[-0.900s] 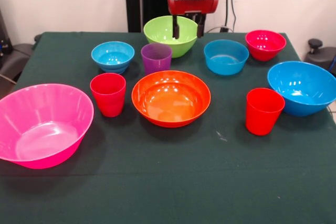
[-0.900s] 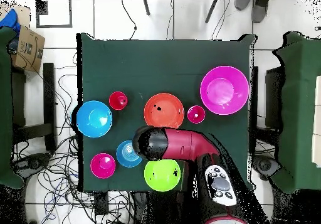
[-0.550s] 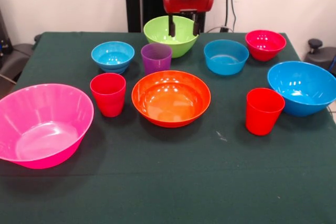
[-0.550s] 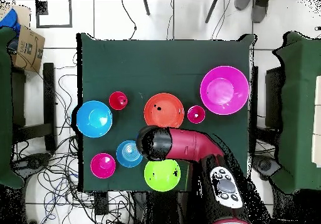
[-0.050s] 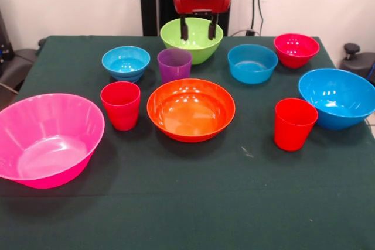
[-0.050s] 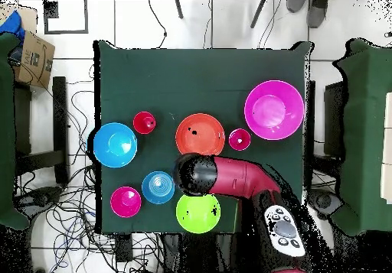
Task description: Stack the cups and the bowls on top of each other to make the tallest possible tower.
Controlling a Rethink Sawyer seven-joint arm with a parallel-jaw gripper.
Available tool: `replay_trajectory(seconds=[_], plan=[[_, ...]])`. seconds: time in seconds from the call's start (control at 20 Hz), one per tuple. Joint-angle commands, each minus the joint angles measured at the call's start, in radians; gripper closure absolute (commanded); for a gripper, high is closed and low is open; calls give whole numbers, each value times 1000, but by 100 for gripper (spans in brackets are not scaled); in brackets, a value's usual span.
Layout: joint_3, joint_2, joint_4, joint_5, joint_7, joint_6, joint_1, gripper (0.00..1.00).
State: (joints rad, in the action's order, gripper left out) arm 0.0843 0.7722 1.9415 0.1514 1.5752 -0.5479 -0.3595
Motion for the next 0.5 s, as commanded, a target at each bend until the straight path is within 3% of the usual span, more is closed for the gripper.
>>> replay_trajectory(seconds=[0.05,0.25,0.5], plan=[[74,-31,-5,74,-28,-26,-21,0],[78,-54,0,59,11,30,-37,0],[45,-75,-25,57,84,96,-2,0]])
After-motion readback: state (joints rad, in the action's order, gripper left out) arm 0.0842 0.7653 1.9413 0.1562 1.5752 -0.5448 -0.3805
